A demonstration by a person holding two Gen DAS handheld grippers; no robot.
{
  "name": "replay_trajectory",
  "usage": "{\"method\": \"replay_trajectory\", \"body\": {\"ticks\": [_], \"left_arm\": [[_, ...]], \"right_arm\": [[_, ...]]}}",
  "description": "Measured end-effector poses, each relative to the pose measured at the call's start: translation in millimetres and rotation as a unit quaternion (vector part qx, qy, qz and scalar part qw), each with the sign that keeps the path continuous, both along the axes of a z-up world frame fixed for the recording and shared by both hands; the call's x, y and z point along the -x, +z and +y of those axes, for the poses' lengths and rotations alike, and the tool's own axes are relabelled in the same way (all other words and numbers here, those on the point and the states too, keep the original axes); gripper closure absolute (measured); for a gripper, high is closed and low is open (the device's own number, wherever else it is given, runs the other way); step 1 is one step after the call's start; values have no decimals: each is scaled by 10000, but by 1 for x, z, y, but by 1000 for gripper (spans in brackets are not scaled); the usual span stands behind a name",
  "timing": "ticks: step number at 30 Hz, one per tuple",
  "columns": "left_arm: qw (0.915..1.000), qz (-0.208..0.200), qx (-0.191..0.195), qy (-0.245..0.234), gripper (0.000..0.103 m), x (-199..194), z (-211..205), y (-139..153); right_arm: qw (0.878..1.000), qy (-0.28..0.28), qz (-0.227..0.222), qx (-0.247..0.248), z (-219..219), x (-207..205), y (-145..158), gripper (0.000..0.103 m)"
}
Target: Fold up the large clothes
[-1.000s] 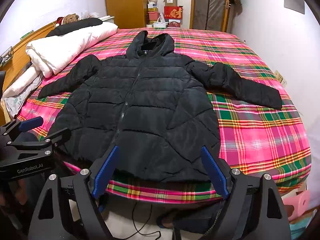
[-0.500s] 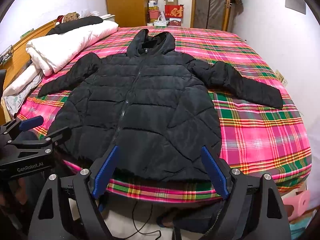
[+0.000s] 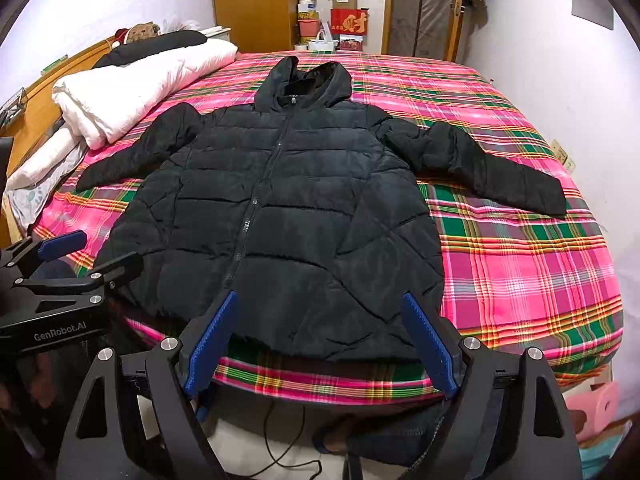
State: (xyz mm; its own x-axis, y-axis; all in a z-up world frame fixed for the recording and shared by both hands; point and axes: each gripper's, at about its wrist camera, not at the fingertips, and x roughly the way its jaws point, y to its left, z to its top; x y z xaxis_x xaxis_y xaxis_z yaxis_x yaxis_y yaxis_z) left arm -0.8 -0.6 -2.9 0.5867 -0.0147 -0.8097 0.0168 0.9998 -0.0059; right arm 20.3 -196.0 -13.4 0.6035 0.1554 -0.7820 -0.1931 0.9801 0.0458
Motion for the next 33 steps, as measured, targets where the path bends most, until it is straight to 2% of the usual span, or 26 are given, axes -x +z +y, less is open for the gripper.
{"method": "replay_trajectory", "body": {"ticks": [33], "left_arm": [[10000, 13, 7, 33, 10, -1, 6, -3]], "right_arm": [[9999, 49, 85, 49, 6, -4, -2, 20]]}}
